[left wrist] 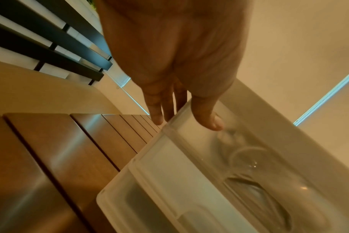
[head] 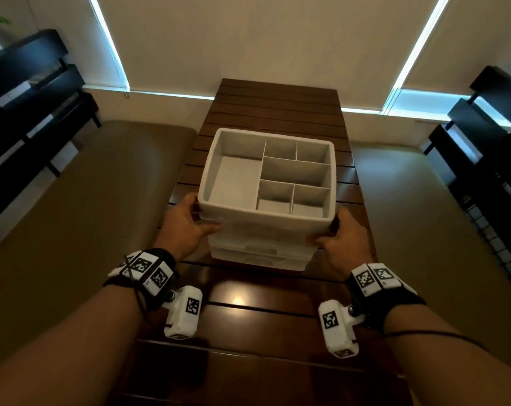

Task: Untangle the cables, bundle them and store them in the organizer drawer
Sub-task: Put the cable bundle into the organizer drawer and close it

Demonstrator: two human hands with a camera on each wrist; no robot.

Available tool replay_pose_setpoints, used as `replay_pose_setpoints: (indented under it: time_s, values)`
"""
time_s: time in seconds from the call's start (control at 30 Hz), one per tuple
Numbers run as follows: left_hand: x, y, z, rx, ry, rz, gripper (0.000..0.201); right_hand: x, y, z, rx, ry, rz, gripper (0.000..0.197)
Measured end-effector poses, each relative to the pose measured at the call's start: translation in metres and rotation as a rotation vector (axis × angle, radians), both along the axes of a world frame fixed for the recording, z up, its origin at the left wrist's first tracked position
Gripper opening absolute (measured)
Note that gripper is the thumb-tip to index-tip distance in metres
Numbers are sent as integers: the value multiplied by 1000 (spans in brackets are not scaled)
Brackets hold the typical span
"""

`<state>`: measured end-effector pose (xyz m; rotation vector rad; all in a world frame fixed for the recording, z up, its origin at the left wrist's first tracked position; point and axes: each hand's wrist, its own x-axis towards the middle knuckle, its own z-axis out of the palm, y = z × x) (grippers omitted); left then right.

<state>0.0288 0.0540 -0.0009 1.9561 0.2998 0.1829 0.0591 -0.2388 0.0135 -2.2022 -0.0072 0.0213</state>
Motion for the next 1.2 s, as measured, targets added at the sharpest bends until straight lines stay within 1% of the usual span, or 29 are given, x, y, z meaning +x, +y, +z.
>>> replay_pose_setpoints:
  time_s: [0.13, 0.2, 0.27, 0.3, 0.33, 0.43, 0.47, 0.53, 0.63, 0.67, 0.7, 0.73, 0.77, 0.8, 0.83, 0.87, 0.9, 0.93, 0.97, 1.07, 1.1, 1.13, 1.17, 1.2]
  values:
    - [1, -2, 1, 26, 0, 21, 50, -4, 0, 0, -1, 14, -23, 43]
    - [-3, -1, -1, -50, -7, 17, 54, -10, 0, -2, 86, 46, -36, 47]
    - [-10, -2, -5, -183, -20, 56, 62, -22, 0, -7, 205, 90, -73, 55]
    - [-14, -4, -8, -249, -28, 76, 62, -27, 0, -9, 227, 90, -83, 56]
    - [-17, -7, -12, -296, -29, 92, 57, -32, 1, -11, 221, 79, -80, 54]
    - [-17, -18, -21, -408, -5, 125, 30, -35, 6, -21, 160, 37, -48, 48]
    - [-13, -20, -20, -442, 5, 132, 26, -32, 8, -22, 181, 47, -52, 47]
    - [-4, -26, -13, -529, 19, 141, 27, -26, 12, -24, 266, 79, -66, 53]
    - [20, -33, -1, -574, 13, 189, 42, -8, 14, -24, 413, 94, -55, 67]
    - [29, -35, 1, -599, 4, 210, 40, -1, 15, -23, 476, 97, -57, 70]
    - [39, -38, 2, -616, -7, 228, 33, 7, 17, -21, 524, 111, -75, 69]
    - [48, -41, 1, -619, -18, 256, 28, 16, 19, -18, 558, 125, -98, 65]
    - [56, -43, -1, -606, -38, 277, 27, 26, 22, -14, 556, 133, -131, 57]
    - [65, -44, -3, -597, -54, 296, 30, 36, 24, -11, 515, 130, -161, 47]
    - [73, -46, -3, -598, -50, 315, 37, 47, 26, -7, 466, 135, -188, 39]
    - [82, -46, -4, -615, -34, 324, 47, 57, 28, -5, 439, 133, -204, 33]
    - [90, -45, -4, -643, -17, 325, 52, 65, 28, -1, 419, 134, -205, 30]
    - [98, -44, -3, -672, -9, 323, 52, 74, 28, 0, 411, 129, -198, 28]
    - [105, -44, -1, -690, -6, 318, 47, 81, 29, 2, 409, 132, -195, 28]
    - [124, -43, 7, -689, 6, 312, 19, 100, 30, 2, 410, 148, -195, 31]
    - [129, -43, 9, -681, 1, 309, 14, 105, 31, 2, 401, 144, -200, 30]
    - [133, -43, 9, -674, -5, 310, 13, 110, 31, 1, 395, 138, -209, 29]
    - [137, -42, 8, -673, -9, 303, 18, 113, 32, 1, 394, 136, -213, 27]
    - [140, -40, 7, -668, -12, 304, 26, 116, 33, 0, 400, 133, -216, 25]
